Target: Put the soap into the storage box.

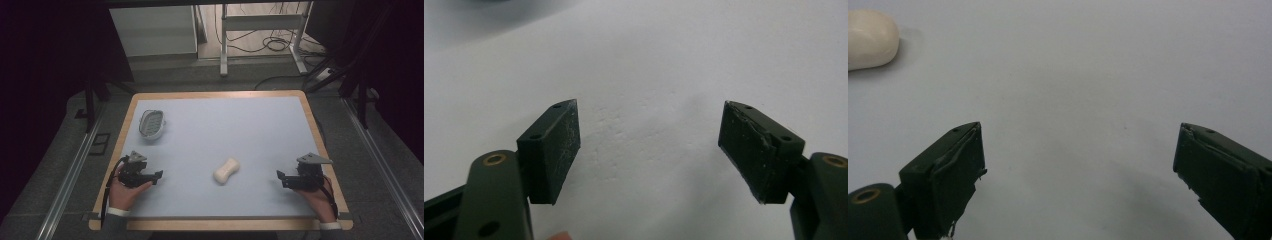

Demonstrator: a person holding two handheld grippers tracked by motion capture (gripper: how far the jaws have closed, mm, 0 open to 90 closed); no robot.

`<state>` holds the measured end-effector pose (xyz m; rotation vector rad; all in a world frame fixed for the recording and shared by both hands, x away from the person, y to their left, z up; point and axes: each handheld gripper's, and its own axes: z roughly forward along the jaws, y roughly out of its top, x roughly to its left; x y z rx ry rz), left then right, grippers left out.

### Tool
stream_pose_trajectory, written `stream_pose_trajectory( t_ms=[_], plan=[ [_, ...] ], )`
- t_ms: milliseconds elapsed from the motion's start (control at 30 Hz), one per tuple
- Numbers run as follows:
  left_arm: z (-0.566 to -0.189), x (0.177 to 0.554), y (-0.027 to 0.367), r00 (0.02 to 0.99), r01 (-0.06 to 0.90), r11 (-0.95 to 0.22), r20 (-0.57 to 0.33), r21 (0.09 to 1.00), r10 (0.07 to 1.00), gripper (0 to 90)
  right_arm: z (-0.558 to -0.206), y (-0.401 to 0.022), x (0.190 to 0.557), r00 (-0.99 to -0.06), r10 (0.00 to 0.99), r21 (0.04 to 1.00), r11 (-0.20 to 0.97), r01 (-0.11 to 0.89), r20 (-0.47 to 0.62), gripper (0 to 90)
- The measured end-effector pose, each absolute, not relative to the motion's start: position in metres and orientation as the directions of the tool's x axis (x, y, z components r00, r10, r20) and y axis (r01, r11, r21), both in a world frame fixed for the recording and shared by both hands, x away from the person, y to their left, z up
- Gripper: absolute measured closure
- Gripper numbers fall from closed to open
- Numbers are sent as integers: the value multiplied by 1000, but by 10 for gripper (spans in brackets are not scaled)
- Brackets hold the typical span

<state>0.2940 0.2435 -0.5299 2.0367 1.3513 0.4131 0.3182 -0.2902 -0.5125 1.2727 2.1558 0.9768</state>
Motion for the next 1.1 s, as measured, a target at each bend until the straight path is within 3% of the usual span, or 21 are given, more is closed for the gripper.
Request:
stream_pose_trajectory(
  t_ms=[1100],
  plan=[
    [-498, 282, 236, 449, 654, -269, -76, 707, 890, 240, -509, -298, 315, -462, 887, 782, 284, 555, 6, 75]
  ],
)
